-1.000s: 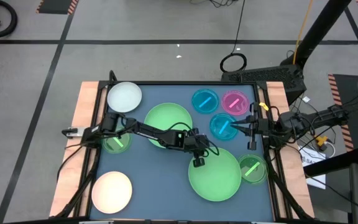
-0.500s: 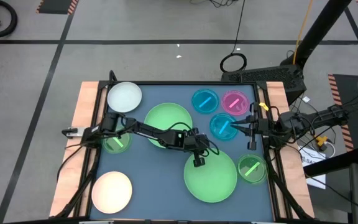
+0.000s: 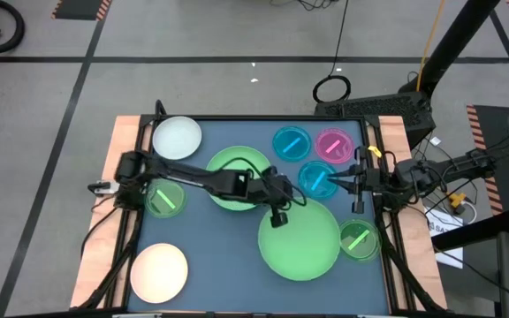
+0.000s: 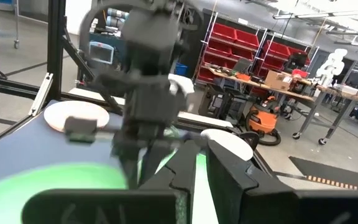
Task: Stack plastic plates
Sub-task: Stack the green plate on top of the green plate
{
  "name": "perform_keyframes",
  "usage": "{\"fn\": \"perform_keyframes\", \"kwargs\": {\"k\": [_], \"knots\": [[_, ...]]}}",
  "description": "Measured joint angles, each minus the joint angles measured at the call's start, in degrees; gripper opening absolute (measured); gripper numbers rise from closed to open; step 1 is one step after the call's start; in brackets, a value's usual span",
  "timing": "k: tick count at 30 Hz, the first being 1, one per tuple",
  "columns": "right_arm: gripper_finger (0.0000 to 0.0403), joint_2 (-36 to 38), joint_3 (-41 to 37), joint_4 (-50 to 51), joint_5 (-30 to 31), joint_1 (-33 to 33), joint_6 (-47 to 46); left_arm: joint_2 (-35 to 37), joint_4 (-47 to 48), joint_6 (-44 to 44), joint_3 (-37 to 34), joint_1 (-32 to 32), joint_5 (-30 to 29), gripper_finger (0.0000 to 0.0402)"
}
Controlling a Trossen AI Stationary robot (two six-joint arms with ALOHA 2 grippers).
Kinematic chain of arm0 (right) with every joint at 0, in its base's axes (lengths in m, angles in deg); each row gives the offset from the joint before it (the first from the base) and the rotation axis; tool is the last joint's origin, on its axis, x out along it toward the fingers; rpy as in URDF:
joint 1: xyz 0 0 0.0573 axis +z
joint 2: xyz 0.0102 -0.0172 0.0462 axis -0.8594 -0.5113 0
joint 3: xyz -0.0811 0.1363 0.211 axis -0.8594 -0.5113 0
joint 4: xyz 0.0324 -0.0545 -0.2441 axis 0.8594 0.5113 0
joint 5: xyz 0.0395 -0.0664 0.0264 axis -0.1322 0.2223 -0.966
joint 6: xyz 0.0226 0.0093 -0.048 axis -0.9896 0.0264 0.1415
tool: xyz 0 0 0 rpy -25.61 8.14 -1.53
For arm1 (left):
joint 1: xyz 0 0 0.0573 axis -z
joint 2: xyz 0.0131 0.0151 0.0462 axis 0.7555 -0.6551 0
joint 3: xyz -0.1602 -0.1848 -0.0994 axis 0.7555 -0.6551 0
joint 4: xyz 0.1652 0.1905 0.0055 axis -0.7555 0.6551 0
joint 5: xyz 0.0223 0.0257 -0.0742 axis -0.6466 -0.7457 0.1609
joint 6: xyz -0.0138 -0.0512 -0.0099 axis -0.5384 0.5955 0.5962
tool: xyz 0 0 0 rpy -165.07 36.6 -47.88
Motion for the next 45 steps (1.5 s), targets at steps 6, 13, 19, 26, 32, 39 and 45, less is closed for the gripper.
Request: {"fn": "perform_keyframes", "kwargs": {"k": [6, 13, 19, 26, 32, 39, 45], "knots": [[0.0031, 0.0, 0.0, 0.1, 0.0, 0.0, -0.6, 8.4, 11.1, -0.1, 0.0, -1.3, -4.7, 0.0007], [0.0031, 0.0, 0.0, 0.1, -0.1, 0.0, -0.7, 16.1, 21.4, -1.5, 0.0, -3.8, -10.5, 0.0007], [0.0031, 0.0, 0.0, 0.2, -0.1, 0.0, -0.7, 19.2, 27.2, -2.7, 0.0, -7.5, -13.4, 0.0007], [0.0031, 0.0, 0.0, 0.2, -0.1, 0.0, -0.7, 19.4, 32.5, -4.1, 0.0, -12.1, -14.4, 0.0007], [0.0031, 0.0, 0.0, 0.2, -0.1, 0.0, -0.7, 19.4, 35.2, -3.9, 0.0, -15.3, -16.3, 0.0007], [0.0031, 0.0, 0.0, 0.5, -0.1, 0.0, -1.8, 18.7, 42.2, -1.1, 0.0, -19.1, -16.4, 0.0009], [0.0031, 0.0, 0.0, 0.5, -0.1, 0.0, -1.8, 17.4, 44.5, 0.6, -0.1, -20.2, -16.5, 0.0030]]}}
